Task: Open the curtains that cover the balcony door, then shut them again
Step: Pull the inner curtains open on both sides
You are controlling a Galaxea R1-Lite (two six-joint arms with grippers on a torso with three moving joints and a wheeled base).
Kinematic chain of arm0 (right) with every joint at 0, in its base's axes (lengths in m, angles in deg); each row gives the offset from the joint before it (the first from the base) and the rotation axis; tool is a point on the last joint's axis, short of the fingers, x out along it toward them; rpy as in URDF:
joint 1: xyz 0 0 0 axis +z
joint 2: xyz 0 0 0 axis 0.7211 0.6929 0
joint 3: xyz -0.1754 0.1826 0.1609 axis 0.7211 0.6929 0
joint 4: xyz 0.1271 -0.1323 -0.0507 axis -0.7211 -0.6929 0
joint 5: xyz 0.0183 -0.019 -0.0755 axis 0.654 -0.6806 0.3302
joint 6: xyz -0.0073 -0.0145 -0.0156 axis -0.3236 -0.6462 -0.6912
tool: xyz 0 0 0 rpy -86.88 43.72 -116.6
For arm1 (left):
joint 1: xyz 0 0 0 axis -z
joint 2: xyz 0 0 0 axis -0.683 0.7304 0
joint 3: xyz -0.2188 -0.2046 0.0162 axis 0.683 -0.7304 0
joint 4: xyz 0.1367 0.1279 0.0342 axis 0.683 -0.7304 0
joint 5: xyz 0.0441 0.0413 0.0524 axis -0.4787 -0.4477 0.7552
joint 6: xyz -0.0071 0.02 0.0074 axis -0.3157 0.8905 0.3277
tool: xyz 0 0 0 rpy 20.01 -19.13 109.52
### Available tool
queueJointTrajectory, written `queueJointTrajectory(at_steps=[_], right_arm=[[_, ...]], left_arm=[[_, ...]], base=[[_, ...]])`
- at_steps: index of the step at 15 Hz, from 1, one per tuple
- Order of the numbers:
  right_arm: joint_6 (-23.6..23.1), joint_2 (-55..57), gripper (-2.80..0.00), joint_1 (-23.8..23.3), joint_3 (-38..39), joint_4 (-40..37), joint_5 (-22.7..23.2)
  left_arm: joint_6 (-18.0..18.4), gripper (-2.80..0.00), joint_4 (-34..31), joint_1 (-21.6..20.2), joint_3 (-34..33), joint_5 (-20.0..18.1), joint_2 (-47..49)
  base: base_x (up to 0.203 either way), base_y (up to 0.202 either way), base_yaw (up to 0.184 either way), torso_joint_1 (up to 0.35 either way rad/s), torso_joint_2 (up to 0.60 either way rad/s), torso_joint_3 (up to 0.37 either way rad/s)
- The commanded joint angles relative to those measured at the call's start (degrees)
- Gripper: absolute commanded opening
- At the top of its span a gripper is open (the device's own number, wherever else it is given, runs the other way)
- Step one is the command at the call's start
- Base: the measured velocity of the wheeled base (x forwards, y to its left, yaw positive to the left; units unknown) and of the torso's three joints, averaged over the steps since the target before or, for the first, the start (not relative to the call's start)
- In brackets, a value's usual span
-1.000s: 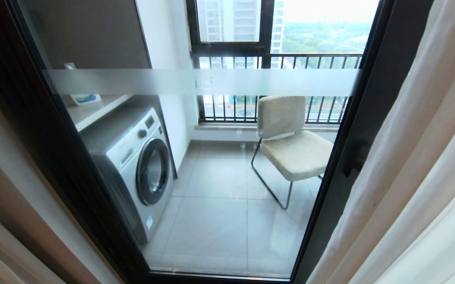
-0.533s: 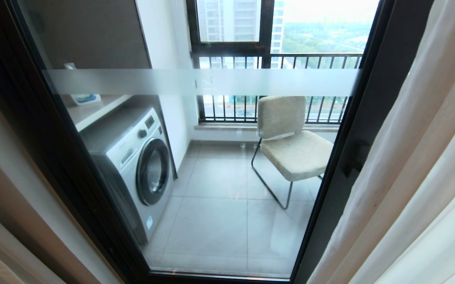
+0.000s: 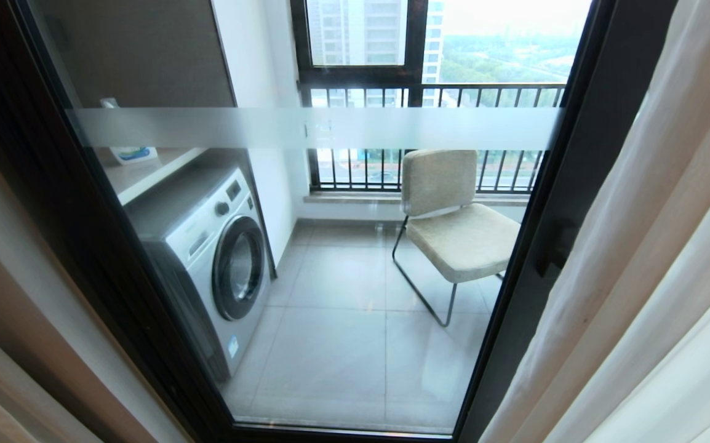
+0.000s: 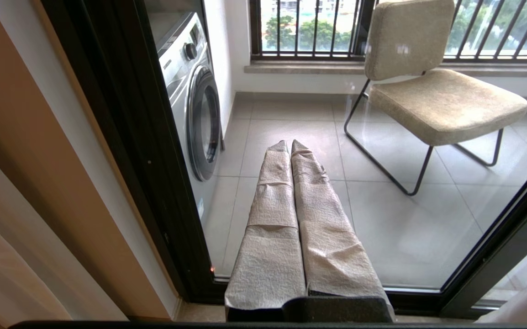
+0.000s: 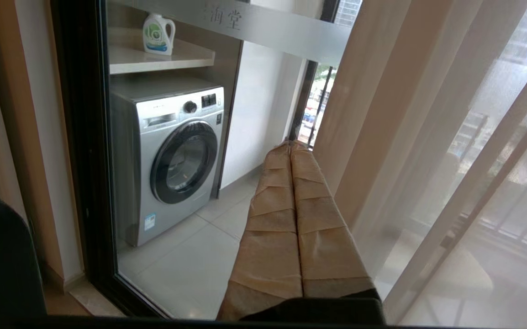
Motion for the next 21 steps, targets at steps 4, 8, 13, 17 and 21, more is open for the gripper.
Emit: queueJointTrajectory(at_steps=[4, 8, 13, 17, 21], right_arm=[[1.66, 17.31, 0.00, 0.28, -10.95, 5.66, -0.40], [2.80, 26.39, 0.00, 0.31, -16.41, 9.91, -1.04], [3.05, 40.05, 0.00, 0.32, -25.25, 17.36, -1.18], [3.08, 48.10, 0.00, 0.31, -31.78, 20.60, -2.28], [3.12, 55.21, 0.00, 0.31, -37.46, 20.88, -2.40]], left_arm=[[0.00, -2.80, 0.02, -0.02, 0.00, 0.02, 0.01], [0.00, -2.80, 0.02, -0.02, 0.00, 0.02, 0.01], [0.00, -2.80, 0.02, -0.02, 0.00, 0.02, 0.01], [0.00, -2.80, 0.02, -0.02, 0.00, 0.02, 0.01], [0.00, -2.80, 0.02, -0.02, 0.00, 0.02, 0.01]], base=[[0.000, 0.000, 0.000, 0.000, 0.00, 0.000], [0.000, 0.000, 0.000, 0.000, 0.00, 0.000], [0.000, 0.000, 0.000, 0.000, 0.00, 0.000], [0.000, 0.000, 0.000, 0.000, 0.00, 0.000], [0.000, 0.000, 0.000, 0.000, 0.00, 0.000]])
